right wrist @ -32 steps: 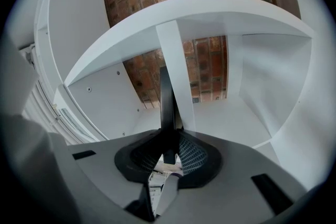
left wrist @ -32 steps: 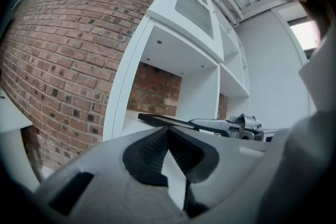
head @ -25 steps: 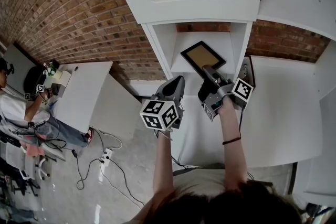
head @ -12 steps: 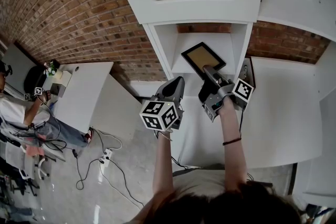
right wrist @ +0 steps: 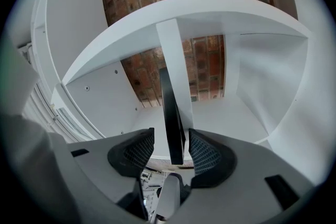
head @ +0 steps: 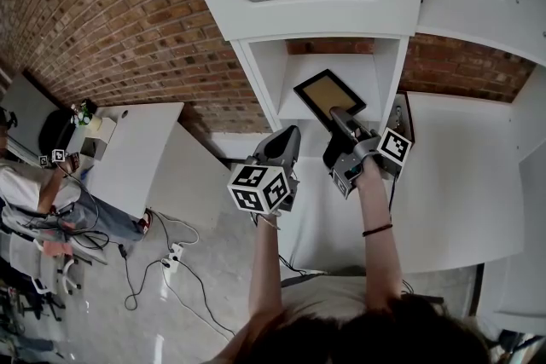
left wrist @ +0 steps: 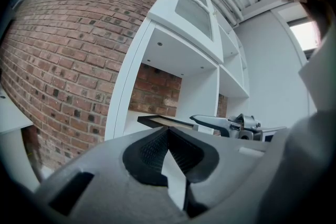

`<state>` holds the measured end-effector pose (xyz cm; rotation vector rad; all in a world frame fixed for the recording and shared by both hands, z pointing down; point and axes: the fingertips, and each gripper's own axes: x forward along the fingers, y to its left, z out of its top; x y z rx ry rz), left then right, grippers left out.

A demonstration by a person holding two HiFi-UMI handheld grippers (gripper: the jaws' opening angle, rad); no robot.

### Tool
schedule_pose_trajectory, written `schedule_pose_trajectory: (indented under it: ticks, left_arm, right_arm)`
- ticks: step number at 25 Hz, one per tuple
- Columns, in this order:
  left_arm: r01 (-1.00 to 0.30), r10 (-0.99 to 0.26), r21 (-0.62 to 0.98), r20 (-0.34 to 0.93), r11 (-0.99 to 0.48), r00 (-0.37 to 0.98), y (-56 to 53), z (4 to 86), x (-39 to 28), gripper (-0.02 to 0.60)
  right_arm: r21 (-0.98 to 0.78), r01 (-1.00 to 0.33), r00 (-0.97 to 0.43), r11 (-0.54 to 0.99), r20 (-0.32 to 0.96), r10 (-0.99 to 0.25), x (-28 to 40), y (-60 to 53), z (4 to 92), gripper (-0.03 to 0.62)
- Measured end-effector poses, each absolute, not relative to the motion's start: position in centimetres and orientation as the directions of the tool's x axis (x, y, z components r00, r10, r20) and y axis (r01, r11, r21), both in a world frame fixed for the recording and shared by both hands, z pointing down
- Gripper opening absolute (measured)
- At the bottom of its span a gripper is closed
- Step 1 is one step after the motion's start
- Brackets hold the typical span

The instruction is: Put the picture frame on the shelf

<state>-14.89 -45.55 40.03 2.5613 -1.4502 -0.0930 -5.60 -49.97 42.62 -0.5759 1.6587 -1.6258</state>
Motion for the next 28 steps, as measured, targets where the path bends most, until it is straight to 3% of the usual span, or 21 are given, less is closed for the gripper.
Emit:
schedule_pose_trajectory:
  ticks: [28]
  left_arm:
    - [-0.847, -0.859, 0.232, 0.076, -0.478, 0.505, -42.6, 41.7, -14.6, 0.011]
  right_arm:
    - [-0.978, 0.18, -0.709, 0.106, -0.203, -0.675, -7.0, -46.4, 43.7, 0.173]
